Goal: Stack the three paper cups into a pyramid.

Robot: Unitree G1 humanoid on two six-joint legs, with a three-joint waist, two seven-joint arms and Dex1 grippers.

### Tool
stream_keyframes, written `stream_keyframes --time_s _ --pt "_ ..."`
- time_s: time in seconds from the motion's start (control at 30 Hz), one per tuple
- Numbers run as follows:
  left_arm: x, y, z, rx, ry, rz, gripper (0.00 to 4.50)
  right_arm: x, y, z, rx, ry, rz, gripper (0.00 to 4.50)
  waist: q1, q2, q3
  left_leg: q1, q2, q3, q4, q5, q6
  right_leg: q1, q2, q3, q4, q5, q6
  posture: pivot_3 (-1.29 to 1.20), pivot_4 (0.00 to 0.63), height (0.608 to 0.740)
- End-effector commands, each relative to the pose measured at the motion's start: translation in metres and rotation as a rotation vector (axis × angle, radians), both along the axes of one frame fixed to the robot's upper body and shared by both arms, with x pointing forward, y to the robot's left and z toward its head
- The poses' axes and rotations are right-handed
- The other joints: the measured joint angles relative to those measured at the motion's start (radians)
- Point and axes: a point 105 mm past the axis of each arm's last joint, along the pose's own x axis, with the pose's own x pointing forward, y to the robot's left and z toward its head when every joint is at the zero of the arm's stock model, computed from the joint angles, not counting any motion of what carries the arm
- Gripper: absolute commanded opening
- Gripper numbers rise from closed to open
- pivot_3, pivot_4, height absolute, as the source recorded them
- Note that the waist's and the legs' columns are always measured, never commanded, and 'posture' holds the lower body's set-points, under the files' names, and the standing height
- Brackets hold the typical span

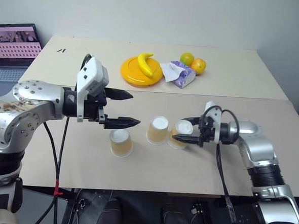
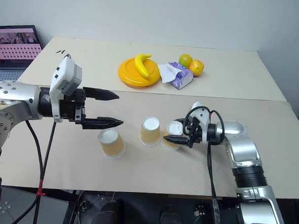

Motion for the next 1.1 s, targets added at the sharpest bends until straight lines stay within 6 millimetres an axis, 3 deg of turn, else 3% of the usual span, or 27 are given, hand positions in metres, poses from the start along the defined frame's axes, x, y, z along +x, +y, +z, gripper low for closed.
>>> stream_keyframes --time_s 0.03,0.17,0.3,0.53,0.67,0.87,0.93,1.1 --pt "-0.001 -0.002 0.011 0.001 -0.060 -0.014 4.50 0.003 -0.002 0.019 0.006 -0.079 -0.005 4.42 0.001 0.000 0.000 -0.001 0.000 0.000 0.000 0.000 0.000 0.000 0.000 0.000 0.000 0.000 0.000 0.00 0.150 0.732" --pt "-0.001 -0.003 0.010 0.001 -0.060 -0.017 4.50 0.004 0.000 0.029 0.011 -0.126 -0.013 4.42 0.002 0.000 0.000 -0.001 0.000 0.000 0.000 0.000 0.000 0.000 0.000 0.000 0.000 0.000 0.000 0.00 0.150 0.732" --pt "0.000 -0.004 0.010 0.002 -0.060 -0.020 4.50 0.002 0.005 0.052 0.071 -0.154 -0.011 4.42 0.002 0.000 0.000 -0.001 0.000 0.000 0.000 0.000 0.000 0.000 0.000 0.000 0.000 0.000 0.000 0.00 0.150 0.732" --pt "0.002 -0.004 0.010 0.001 -0.060 -0.025 4.50 -0.006 0.000 0.109 0.173 -0.229 -0.009 4.42 0.002 0.000 0.000 -0.001 0.000 0.000 0.000 0.000 0.000 -0.001 0.000 0.000 0.000 0.000 0.000 0.00 0.150 0.732" --pt "0.001 0.003 0.008 -0.006 -0.039 -0.004 4.50 -0.019 -0.017 0.147 0.189 -0.287 0.014 4.42 0.005 0.000 0.000 -0.001 0.000 0.000 0.000 0.000 0.000 -0.001 0.000 0.000 -0.001 0.000 0.000 0.00 0.150 0.732" --pt "-0.004 0.034 -0.006 -0.019 -0.030 0.104 4.50 -0.054 -0.032 0.137 0.019 -0.191 0.212 4.42 0.000 0.000 0.001 -0.001 0.000 0.000 -0.002 -0.001 0.002 -0.001 -0.001 -0.001 -0.003 -0.001 -0.002 0.00 0.150 0.732" --pt "-0.010 0.034 -0.012 -0.120 -0.025 0.139 4.50 -0.054 -0.034 0.134 0.005 -0.147 0.236 4.42 -0.005 0.000 0.001 -0.001 0.001 0.001 -0.002 -0.002 0.003 -0.001 -0.001 0.000 -0.003 -0.001 -0.002 0.00 0.150 0.732" --pt "-0.038 0.051 -0.052 -0.176 0.020 0.251 4.50 -0.045 -0.033 0.126 -0.029 -0.093 0.270 4.42 -0.013 0.000 0.001 0.000 0.001 0.002 -0.001 -0.002 0.003 0.000 -0.001 0.000 -0.002 -0.001 -0.002 0.00 0.150 0.732"
